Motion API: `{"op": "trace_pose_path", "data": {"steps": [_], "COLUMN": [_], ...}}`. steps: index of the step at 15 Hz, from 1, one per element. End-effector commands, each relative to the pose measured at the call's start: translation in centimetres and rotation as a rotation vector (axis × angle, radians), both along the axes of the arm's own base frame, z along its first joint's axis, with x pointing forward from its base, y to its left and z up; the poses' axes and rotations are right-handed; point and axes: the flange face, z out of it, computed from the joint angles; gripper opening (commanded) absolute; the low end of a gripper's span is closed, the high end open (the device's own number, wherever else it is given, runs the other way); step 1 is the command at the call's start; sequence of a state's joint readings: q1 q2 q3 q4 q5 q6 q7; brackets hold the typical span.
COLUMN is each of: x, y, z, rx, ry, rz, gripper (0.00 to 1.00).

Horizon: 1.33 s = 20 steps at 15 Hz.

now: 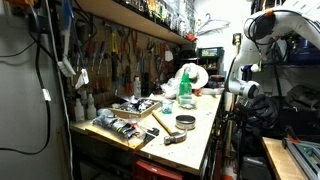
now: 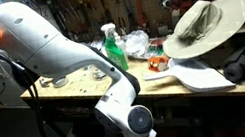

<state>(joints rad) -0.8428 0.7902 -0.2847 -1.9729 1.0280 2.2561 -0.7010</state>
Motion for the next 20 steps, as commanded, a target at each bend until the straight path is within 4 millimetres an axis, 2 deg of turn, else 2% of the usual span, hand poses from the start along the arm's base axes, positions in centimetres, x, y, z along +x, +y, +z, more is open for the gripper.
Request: {"op": "trace_pose_path", "data": {"steps": [1, 11, 17, 20], "x": [-0.4, 2.3, 2.3, 1.6], "y": [-0.9, 0.1, 0.4, 0.6], "z": [0.1, -0.7, -2.0, -1.9], "rx": [0.026, 0.015, -0.047, -0.071], "ry": [-0.024, -0.028, 0.072, 0.127], "rz": [-0.025, -0.104, -0.124, -0.088], "gripper": [1.0, 1.0, 1.0, 1.0]}}
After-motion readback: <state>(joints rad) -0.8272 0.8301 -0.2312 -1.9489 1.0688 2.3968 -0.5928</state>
